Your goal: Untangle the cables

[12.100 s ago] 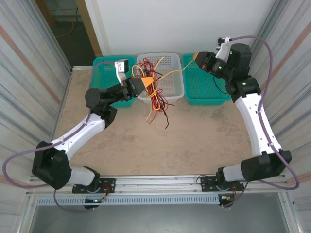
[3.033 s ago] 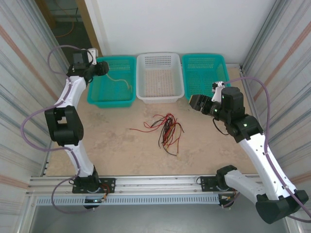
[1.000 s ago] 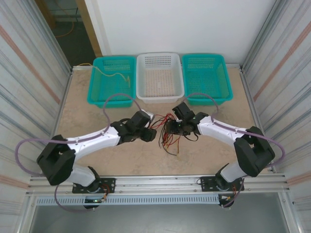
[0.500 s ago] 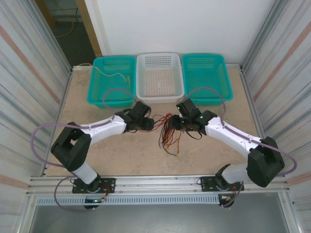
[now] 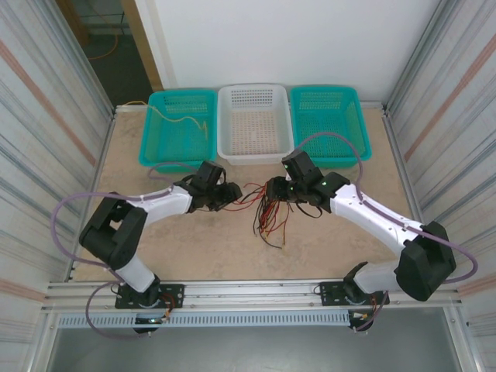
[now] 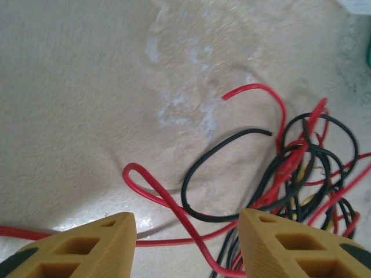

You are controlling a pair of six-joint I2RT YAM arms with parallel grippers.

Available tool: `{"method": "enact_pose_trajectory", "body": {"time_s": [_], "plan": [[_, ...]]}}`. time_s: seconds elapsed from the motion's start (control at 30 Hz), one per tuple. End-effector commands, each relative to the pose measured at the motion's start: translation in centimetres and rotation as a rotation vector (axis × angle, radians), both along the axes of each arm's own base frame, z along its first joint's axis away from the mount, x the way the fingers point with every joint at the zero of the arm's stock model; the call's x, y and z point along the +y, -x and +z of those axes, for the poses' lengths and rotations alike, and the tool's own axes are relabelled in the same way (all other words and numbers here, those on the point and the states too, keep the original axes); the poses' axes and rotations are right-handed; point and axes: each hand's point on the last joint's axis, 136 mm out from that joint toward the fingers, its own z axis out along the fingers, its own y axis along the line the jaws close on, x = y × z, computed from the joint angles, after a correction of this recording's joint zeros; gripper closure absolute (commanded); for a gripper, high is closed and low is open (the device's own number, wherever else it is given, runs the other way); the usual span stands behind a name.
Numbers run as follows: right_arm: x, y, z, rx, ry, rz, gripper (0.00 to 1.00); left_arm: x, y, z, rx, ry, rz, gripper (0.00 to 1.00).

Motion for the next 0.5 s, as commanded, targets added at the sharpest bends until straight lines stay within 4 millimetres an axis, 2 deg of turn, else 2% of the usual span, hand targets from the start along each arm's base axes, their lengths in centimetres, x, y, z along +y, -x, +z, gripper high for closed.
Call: {"method": "enact_pose_trajectory", "body": {"time_s": [0.0,0.03,0.1,0.2,0.27,0.37,0.47], "plan": [[-0.2,0.8,1.0,-0.020,-0.004,0.027,0.51,-1.0,-0.5,0.1,0.012,0.068,0.016,0.72],[-0.2,0.9,1.1,-0.023,-0.009,0.031,0.51,-1.1,-0.7,0.4,0.008,0.074,0.015,0.79],[0.0,1.1,1.4,-0.035,-0.020,0.042,0.51,-1.1,-0.6,1.2,-0.006,0.072,0.005,0.88],[0.4,1.1,2.3,-0.066,-0.041,0.060,0.51,-0.4,-0.3,3.8,-0.070,0.022,-0.016,1.00],[0.8,1.1,3.1,-0.087,-0.063,0.079,0.51,0.2,0.2,6.2,-0.131,-0.036,-0.055,1.00],[2.0,1.2,4.9,-0.140,-0.101,0.134,0.50,0.6,1.1,11.0,-0.263,-0.116,-0.149,1.00],[2.8,0.9,6.5,-0.168,-0.124,0.162,0.49,-1.0,2.6,16.7,-0.429,-0.071,-0.310,1.00]]}}
